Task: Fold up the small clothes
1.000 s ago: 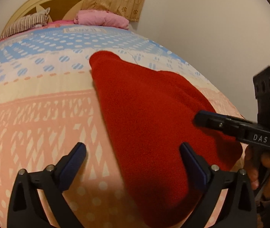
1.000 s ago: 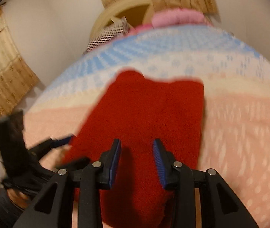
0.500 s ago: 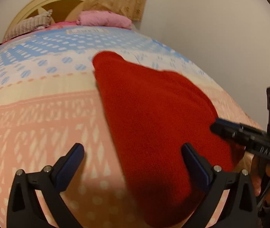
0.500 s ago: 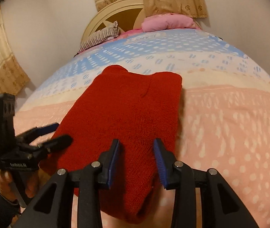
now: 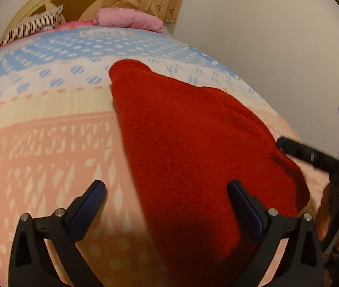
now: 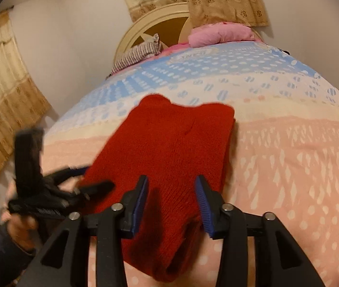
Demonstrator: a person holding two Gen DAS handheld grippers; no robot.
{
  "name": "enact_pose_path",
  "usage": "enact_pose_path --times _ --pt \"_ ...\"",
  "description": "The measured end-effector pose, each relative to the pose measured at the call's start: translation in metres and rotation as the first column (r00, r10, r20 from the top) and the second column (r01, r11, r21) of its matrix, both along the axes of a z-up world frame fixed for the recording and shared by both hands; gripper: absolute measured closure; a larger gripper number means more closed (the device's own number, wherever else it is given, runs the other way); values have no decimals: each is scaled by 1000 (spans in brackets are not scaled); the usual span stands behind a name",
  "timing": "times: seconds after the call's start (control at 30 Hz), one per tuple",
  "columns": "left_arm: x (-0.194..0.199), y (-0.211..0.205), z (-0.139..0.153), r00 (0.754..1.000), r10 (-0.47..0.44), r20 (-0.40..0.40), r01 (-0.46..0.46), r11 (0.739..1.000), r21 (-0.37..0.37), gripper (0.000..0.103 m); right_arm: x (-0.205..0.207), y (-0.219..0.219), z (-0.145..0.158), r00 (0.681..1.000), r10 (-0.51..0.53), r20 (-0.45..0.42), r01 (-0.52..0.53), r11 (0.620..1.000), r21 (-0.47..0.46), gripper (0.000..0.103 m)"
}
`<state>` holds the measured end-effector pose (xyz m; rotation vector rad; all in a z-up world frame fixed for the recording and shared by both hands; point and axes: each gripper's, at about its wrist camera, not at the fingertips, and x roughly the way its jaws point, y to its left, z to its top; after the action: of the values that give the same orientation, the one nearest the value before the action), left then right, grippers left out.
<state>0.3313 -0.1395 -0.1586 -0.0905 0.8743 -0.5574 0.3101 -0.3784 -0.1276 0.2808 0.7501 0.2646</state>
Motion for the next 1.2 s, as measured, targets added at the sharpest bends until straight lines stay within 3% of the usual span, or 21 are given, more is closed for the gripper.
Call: enact_pose_path --times 0.13,0.27,0.47,0.63,0.7,0.8,1.2 --pt "1 1 -3 1000 -1 -19 1 1000 -20 0 29 -25 2 998 -61 -28 63 993 100 49" --pt "2 2 -4 1000 -5 -25 4 999 -32 0 73 -42 -22 986 -81 -143 109 973 205 49" --pt "1 5 -4 1000 -11 -29 9 998 -62 0 104 -46 -50 974 -86 -209 134 965 227 49" --pt "1 5 -3 1000 -17 -25 15 997 -73 2 112 -51 -58 977 -55 -205 112 955 274 49" --pt "-1 4 -2 999 -33 -17 32 996 -80 12 116 -52 -59 978 -35 -206 96 952 291 57" --pt "-4 1 -1 998 -59 -11 57 994 -89 21 119 -42 -61 982 0 -189 55 958 282 60" --pt "-12 -6 4 996 -81 33 82 996 -38 32 116 -43 -65 988 -6 -157 52 956 287 66"
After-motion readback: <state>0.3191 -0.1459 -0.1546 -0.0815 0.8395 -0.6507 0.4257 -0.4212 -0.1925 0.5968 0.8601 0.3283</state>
